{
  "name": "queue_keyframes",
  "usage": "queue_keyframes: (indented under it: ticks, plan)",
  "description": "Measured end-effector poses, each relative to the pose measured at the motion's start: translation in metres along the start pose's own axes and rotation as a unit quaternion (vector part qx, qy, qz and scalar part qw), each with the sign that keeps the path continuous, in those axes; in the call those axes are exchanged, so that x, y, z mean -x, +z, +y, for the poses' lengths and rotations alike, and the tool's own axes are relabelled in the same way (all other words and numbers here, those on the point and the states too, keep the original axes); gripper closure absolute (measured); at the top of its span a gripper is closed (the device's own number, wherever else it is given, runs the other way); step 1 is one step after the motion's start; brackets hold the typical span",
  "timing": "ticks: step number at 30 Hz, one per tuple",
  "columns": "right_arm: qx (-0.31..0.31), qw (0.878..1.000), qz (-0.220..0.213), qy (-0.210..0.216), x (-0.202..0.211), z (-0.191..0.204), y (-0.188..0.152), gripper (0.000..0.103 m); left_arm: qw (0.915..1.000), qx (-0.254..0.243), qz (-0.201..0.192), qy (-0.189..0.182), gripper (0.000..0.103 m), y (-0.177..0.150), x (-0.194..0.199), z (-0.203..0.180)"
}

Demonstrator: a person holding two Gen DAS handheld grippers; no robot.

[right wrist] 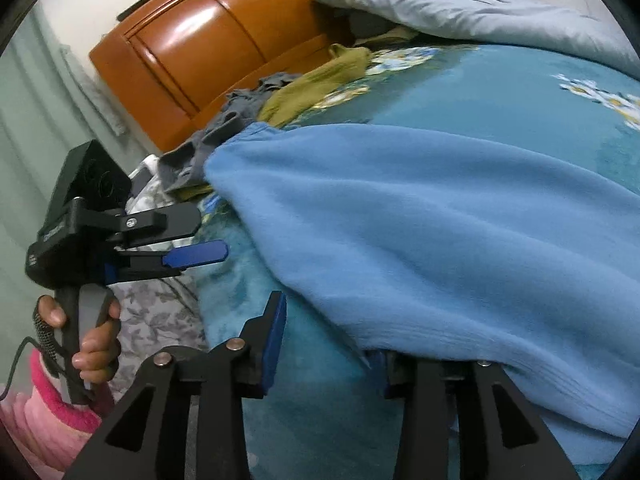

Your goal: Fold clothes

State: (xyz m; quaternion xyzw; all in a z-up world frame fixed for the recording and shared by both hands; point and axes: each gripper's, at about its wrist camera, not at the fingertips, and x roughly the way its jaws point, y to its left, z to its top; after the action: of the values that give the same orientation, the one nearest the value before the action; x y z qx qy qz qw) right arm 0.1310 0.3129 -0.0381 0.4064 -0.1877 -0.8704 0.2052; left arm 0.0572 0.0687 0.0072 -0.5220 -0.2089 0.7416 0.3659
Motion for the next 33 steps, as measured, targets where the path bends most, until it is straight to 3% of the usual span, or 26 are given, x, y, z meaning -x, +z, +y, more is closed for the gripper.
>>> queue_keyframes:
  ticks: [2, 6, 9, 14, 18, 19, 22, 24, 26, 27, 28, 30, 31, 33]
  plan:
    - [0.003, 1.0, -0.008, 0.026, 0.006, 0.004, 0.001, 0.064, 1.0, 0.002, -0.003, -0.001, 0.021, 0.0, 0.003, 0.002]
    - [-0.012, 0.997, -0.018, 0.077, 0.022, 0.002, 0.004, 0.082, 0.9999, -0.001, -0.009, -0.005, 0.021, 0.001, 0.008, 0.002]
    - [-0.034, 0.995, -0.01, 0.091, 0.022, -0.004, 0.003, 0.083, 0.9999, -0.007, -0.013, -0.007, 0.021, 0.004, 0.009, -0.001]
    - [-0.027, 0.998, 0.039, 0.045, -0.003, 0.006, -0.006, 0.08, 0.9994, -0.034, 0.0, -0.001, 0.021, 0.011, -0.006, -0.024]
    - [-0.011, 0.999, 0.043, 0.029, 0.013, 0.016, -0.013, 0.079, 0.9972, -0.067, 0.031, 0.016, 0.021, 0.012, -0.034, -0.043]
    - [-0.008, 0.999, 0.044, 0.026, 0.018, 0.017, -0.015, 0.07, 0.9964, -0.07, 0.041, 0.022, 0.021, 0.012, -0.042, -0.047]
    - [-0.019, 1.0, 0.024, -0.001, 0.062, 0.005, -0.025, 0.064, 0.9931, -0.096, 0.054, 0.04, 0.021, 0.004, -0.057, -0.061]
    - [-0.051, 0.997, -0.019, -0.053, 0.11, -0.019, -0.035, 0.062, 0.9903, -0.113, 0.063, 0.052, 0.021, -0.001, -0.067, -0.071]
    - [-0.11, 0.984, -0.078, -0.113, 0.161, -0.05, -0.049, 0.059, 0.9869, -0.13, 0.071, 0.063, 0.021, -0.007, -0.076, -0.081]
    - [-0.154, 0.969, -0.119, -0.15, 0.191, -0.069, -0.059, 0.058, 0.985, -0.139, 0.075, 0.069, 0.021, -0.009, -0.081, -0.086]
    - [-0.2, 0.949, -0.158, -0.185, 0.221, -0.088, -0.071, 0.058, 0.983, -0.147, 0.08, 0.075, 0.021, -0.012, -0.086, -0.091]
    - [-0.305, 0.893, -0.225, -0.242, 0.275, -0.126, -0.103, 0.058, 0.9781, -0.164, 0.087, 0.095, 0.021, -0.018, -0.093, -0.097]
    - [-0.34, 0.873, -0.24, -0.254, 0.29, -0.139, -0.114, 0.058, 0.975, -0.172, 0.089, 0.109, 0.021, -0.022, -0.095, -0.099]
    - [-0.387, 0.846, -0.255, -0.266, 0.306, -0.161, -0.134, 0.058, 0.9699, -0.191, 0.087, 0.124, 0.021, -0.027, -0.095, -0.103]
